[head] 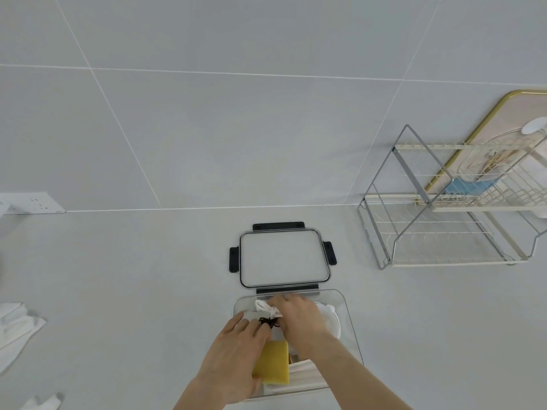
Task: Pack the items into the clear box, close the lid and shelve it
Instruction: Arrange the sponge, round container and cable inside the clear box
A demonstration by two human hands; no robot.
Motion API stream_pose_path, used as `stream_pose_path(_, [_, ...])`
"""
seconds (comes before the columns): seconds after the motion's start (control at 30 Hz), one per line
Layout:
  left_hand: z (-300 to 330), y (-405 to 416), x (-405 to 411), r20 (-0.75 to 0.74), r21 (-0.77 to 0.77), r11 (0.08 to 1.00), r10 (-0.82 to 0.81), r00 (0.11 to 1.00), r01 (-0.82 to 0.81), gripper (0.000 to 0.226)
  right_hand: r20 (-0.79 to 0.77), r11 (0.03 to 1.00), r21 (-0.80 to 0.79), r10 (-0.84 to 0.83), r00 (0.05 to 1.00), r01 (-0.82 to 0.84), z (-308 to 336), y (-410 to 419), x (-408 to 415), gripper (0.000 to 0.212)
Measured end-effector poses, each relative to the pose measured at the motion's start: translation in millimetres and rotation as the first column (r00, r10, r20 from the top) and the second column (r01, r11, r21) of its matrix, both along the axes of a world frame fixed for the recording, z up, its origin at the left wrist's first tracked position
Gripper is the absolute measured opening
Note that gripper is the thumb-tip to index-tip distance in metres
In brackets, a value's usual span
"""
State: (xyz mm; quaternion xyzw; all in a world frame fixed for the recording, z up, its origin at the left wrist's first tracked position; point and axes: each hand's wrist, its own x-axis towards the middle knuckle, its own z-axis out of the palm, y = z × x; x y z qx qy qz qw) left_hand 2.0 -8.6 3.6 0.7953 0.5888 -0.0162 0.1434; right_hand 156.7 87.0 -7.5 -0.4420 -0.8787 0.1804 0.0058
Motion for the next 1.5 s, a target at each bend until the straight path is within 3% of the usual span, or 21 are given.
stream_pose_path(0.13, [-3.5,3.1,-6.3,0.076,0.118,0.991,0.049,0.996,-0.058,0.061,-0.122,0.999,0.015,-0.048,0.991,0.051,7.6,-0.5,15.7,0.046])
stream_pose_path(0.27, [-5.5,13.1,-4.5,0.015,0.195,0.979,0.059,0.998,-0.061,0.052,-0.199,0.989,0.046,-0.130,0.971,0.142,7.8,-6.7,28.1,0.043])
stream_pose_path(0.43, [-16.5,22.7,-3.2,-0.110,0.178,0.979,0.118,0.987,-0.097,0.050,-0.287,0.960,0.071,-0.240,0.927,0.271,11.3,-14.3,45.6,0.042])
stream_pose_path(0.57, [-25.5,22.6,8.2,-0.158,0.157,0.974,0.186,0.970,-0.161,0.051,-0.270,0.958,0.070,-0.249,0.930,0.277,10.5,-24.4,53.8,0.044])
stream_pose_path(0.93, [-21.9,15.4,9.1,-0.169,0.162,0.955,0.274,0.947,-0.248,0.061,-0.314,0.958,0.051,-0.252,0.915,0.282,12.3,-32.6,53.9,0.050])
stream_pose_path(1.07, [-19.0,12.8,10.3,-0.047,0.148,0.955,0.266,0.963,-0.257,0.065,-0.345,0.960,0.108,-0.206,0.916,0.257,21.6,-30.6,51.7,0.048])
stream_pose_path(1.2, [5.8,3.9,10.8,0.297,0.125,0.918,0.326,0.898,-0.375,0.074,-0.304,0.980,0.109,-0.129,0.944,0.169,25.7,-36.8,42.5,0.039])
stream_pose_path(1.27, [14.6,-3.1,8.4,0.403,0.102,0.930,0.287,0.869,-0.354,0.081,-0.270,0.994,0.056,-0.080,0.960,0.098,21.7,-43.2,35.5,0.039])
stream_pose_path(1.37, [20.7,-11.7,0.4,0.403,0.101,0.968,0.171,0.899,-0.230,0.071,-0.203,0.998,-0.055,-0.005,0.979,-0.006,14.2,-52.8,22.0,0.035])
stream_pose_path(1.5, [8.1,-23.7,-12.8,0.270,0.072,0.987,0.118,0.956,-0.142,0.051,-0.099,0.985,-0.173,0.009,0.995,-0.026,6.1,-65.9,7.1,0.034])
